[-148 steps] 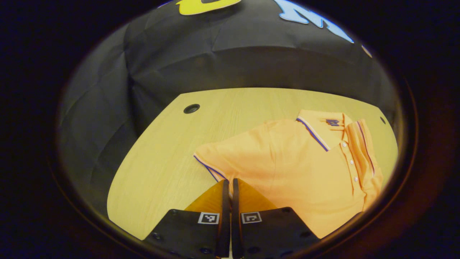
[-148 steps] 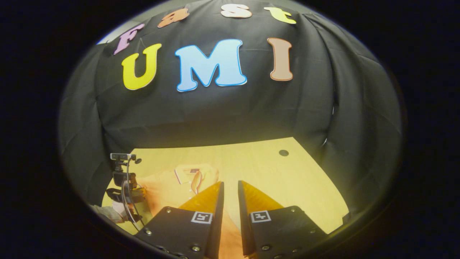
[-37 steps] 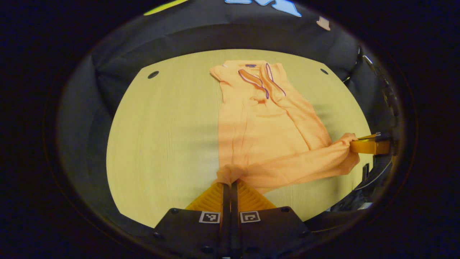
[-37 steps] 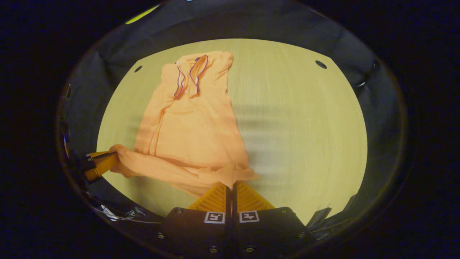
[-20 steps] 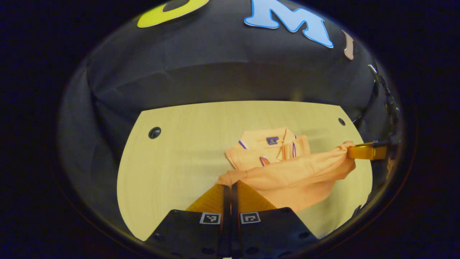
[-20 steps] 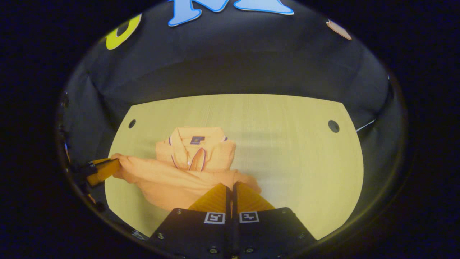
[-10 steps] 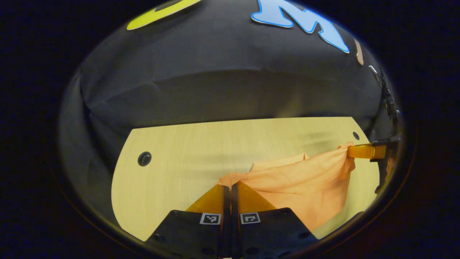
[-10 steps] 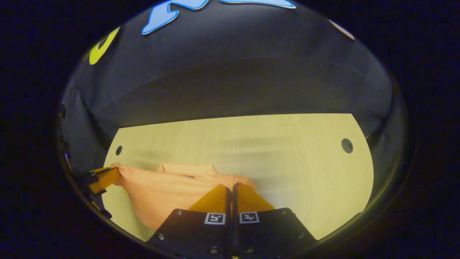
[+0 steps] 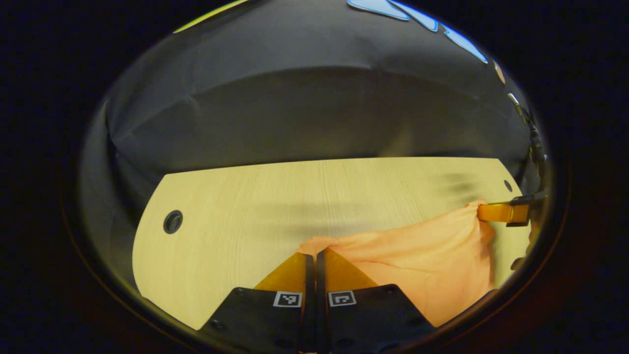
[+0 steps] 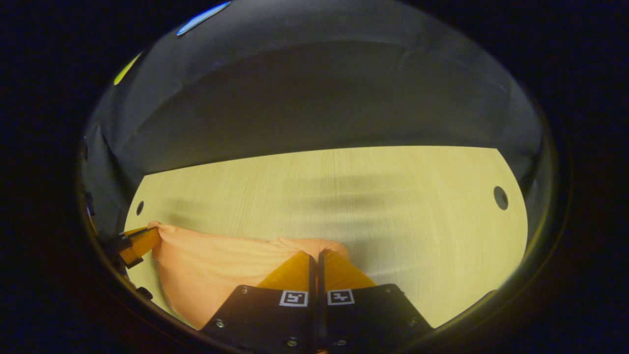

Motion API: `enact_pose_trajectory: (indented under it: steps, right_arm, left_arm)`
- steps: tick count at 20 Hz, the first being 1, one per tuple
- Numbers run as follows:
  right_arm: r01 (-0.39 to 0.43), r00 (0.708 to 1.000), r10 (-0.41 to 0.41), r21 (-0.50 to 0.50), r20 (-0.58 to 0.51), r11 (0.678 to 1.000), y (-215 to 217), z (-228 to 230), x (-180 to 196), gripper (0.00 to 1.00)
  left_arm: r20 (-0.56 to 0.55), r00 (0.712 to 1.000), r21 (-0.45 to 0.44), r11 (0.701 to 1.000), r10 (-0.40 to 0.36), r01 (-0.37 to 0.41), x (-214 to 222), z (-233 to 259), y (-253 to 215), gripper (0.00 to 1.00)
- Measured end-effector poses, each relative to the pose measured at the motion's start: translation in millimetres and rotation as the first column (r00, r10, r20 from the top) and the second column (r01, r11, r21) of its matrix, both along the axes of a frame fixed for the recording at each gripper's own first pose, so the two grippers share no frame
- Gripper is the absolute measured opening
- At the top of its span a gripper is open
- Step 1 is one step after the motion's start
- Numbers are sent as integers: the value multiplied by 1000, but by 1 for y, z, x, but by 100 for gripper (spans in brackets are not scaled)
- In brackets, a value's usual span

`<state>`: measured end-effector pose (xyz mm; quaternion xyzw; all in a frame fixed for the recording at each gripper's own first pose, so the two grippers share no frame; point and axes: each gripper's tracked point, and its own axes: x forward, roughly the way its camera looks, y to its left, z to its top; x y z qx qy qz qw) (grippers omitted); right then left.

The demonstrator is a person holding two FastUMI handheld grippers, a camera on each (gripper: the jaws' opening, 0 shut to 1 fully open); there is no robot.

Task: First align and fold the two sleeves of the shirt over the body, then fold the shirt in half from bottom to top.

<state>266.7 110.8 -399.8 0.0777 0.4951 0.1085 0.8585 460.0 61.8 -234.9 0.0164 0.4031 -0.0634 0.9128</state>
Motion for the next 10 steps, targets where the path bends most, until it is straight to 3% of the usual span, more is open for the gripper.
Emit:
enact_pose_trajectory:
  steps: [7,10]
  right_arm:
    - [-8,1000,8,7,4,1000,0,-1,0,1]
    - [-10,1000,10,1,-8,1000,-2,-5,-3,10]
  left_arm:
    - [2,1000,-8,1000,21,-21,4,-19,4,7]
    - [-11,1000,-34,999,28,-28,2,-15,-2,18]
